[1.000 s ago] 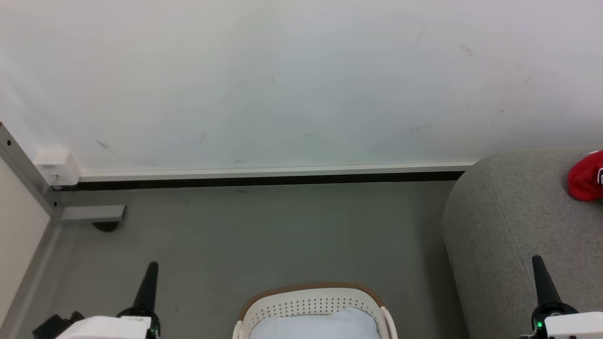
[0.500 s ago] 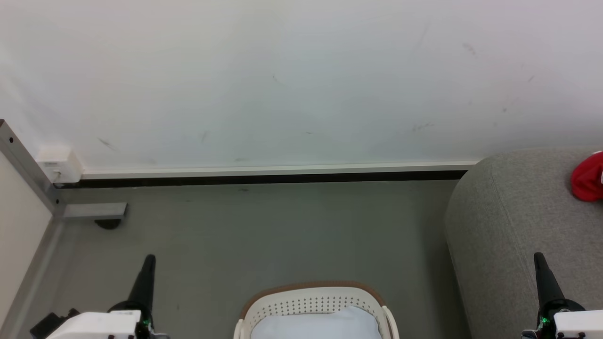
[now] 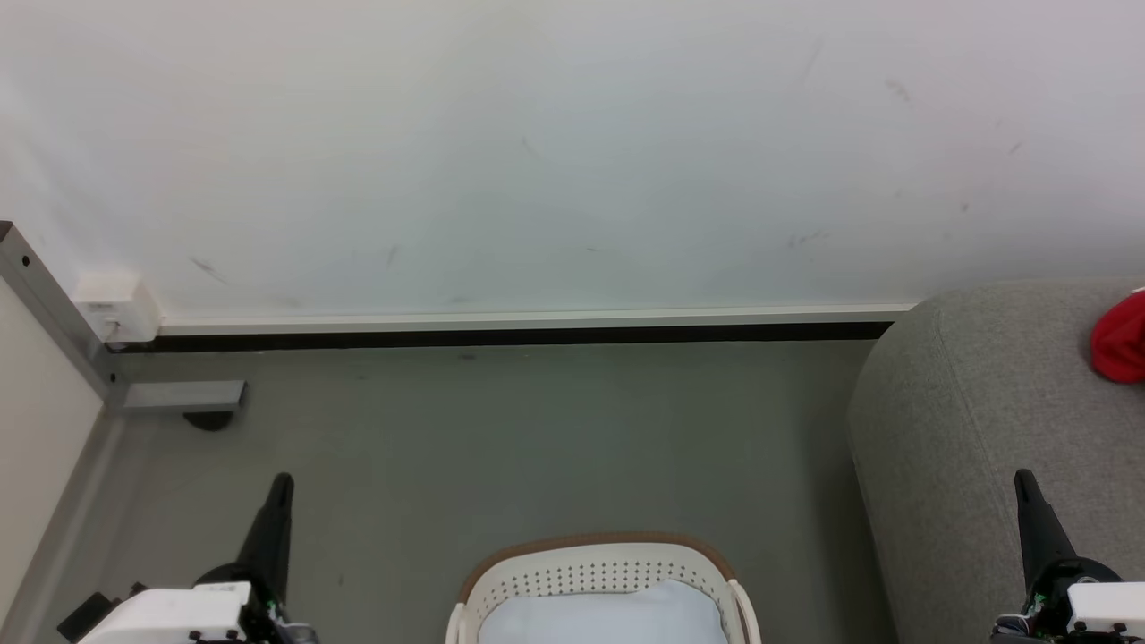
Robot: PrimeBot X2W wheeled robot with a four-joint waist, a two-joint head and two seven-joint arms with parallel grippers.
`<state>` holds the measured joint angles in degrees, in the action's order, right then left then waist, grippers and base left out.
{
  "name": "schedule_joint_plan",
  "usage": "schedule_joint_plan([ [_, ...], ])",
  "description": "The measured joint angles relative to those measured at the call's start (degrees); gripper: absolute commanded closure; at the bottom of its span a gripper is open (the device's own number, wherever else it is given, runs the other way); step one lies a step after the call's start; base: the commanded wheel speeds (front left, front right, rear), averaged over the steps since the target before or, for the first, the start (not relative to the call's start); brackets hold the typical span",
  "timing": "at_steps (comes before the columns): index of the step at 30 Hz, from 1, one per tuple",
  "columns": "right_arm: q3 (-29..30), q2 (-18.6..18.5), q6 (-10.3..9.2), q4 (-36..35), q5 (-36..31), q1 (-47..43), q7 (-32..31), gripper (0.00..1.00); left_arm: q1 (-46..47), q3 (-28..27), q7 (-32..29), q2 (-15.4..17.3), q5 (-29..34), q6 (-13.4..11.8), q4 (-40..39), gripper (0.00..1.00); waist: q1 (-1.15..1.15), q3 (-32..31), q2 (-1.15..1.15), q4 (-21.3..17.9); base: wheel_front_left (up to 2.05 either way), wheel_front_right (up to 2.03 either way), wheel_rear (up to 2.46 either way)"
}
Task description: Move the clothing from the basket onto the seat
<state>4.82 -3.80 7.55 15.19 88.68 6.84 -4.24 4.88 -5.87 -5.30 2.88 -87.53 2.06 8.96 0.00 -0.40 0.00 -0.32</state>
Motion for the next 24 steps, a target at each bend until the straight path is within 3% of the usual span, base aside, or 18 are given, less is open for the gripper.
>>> schedule_joint_plan([
  [12,-0.11,-0.34,0.00,-0.15,4.97,0.30,-0.82,1.00,0.75,-0.76,-1.19,-0.07,-4.34,0.42,-0.09,1.00,0.00,0.23,0.00,0.29,0.00,0.00,0.00],
  [24,-0.52,-0.81,0.00,-0.22,5.48,0.41,-0.74,1.00,0.78,-0.84,-1.19,-0.09,-4.44,0.42,-0.10,1.00,0.00,0.23,0.00,0.29,0.00,0.00,0.00],
])
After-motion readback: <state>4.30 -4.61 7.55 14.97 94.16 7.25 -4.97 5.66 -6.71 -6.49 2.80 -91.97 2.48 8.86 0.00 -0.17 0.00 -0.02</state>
